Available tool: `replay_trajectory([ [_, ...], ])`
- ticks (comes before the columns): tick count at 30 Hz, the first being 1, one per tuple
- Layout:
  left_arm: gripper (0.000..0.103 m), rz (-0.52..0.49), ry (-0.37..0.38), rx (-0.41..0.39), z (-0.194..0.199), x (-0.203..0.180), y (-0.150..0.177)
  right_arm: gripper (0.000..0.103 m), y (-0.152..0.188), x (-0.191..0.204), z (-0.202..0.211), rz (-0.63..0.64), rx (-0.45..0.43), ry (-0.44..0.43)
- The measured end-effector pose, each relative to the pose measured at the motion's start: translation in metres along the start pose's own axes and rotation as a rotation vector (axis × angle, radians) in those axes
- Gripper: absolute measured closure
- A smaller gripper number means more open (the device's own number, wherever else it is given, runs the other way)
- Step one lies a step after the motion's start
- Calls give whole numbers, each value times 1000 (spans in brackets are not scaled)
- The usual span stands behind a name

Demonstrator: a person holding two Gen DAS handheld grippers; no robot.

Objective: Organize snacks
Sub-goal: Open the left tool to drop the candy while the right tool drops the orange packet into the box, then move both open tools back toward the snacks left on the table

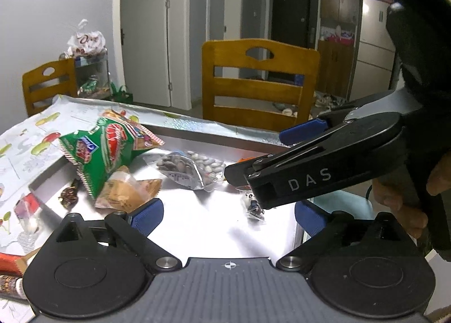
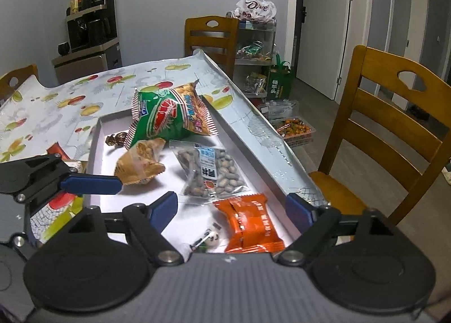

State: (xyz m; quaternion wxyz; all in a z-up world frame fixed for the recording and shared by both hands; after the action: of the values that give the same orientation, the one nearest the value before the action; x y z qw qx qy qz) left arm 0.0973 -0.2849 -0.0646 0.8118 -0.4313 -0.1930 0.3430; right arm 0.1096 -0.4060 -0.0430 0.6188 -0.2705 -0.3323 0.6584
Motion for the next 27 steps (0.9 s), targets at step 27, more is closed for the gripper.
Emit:
replay_trajectory([
  [27, 0, 165, -284, -110, 120, 132, 40, 16, -25, 101, 1, 67, -13, -145],
])
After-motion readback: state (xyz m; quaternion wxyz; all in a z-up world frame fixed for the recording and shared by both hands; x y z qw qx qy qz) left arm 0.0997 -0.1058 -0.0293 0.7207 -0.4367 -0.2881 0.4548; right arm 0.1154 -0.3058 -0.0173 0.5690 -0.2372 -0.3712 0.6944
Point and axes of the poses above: each gripper's, at about its wrist camera, not at the fingertips, and z roughly against the way its jaws point, x to its left, y to its underside, the point moved 8 cm from there along -z, roughly the way its jaws point, and after that the axes turned 3 degrees about -y, right-handed, at the moved point
